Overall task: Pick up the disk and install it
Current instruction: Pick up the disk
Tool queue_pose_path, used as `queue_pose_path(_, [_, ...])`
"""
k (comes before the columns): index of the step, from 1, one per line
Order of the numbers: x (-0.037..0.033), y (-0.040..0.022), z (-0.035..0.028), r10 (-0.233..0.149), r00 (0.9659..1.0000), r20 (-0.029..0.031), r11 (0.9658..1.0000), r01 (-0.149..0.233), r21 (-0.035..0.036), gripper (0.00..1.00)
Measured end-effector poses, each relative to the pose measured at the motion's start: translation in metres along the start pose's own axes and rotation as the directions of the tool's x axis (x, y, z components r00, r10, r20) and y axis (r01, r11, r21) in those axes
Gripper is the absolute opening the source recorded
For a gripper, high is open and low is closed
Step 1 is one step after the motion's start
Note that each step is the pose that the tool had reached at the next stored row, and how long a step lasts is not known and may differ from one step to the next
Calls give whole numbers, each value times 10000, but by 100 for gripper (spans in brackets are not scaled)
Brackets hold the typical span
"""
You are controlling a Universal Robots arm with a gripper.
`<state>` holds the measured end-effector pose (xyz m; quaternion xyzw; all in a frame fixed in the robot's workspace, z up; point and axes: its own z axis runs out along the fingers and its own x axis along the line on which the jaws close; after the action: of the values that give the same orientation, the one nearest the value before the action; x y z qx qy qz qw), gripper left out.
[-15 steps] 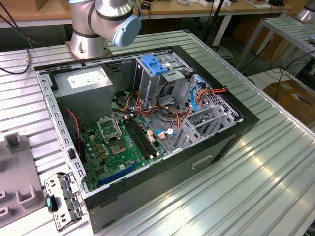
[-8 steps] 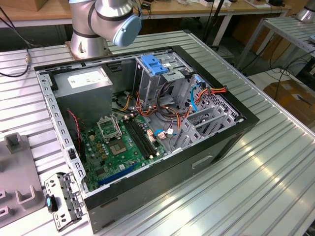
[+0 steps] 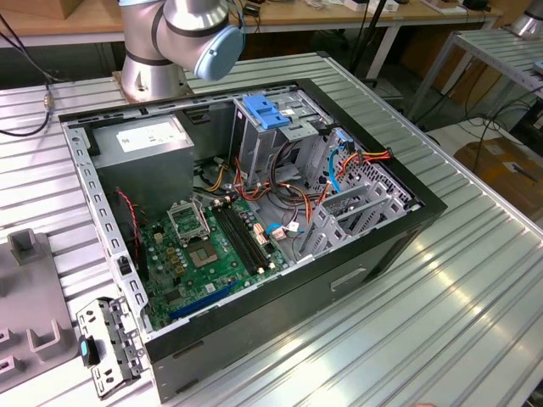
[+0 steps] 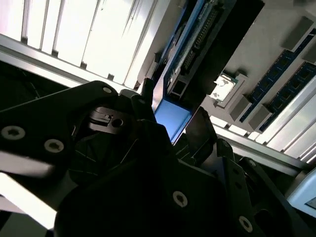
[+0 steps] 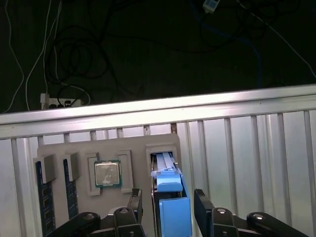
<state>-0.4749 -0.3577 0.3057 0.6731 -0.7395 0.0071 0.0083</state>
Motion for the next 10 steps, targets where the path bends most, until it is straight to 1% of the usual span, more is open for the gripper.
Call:
queue_pose_path(1, [-1, 2, 31, -42, 10000, 11, 10000, 42, 0, 54])
queue_pose_path(2, [-1, 11, 53, -67, 9999, 85, 10000, 67, -7, 54])
queue_pose_path(3, [-1, 13, 62, -73, 9999, 111, 10000, 73, -8, 54])
queue_pose_path(7, [0, 13, 64, -73, 9999, 112, 10000, 73, -9, 53])
queue_pose_path(8, [0, 13, 65, -73, 9999, 112, 10000, 74, -9, 45])
queue_pose_path(10, [0, 13, 72, -80, 9999, 114, 10000, 80, -7, 45])
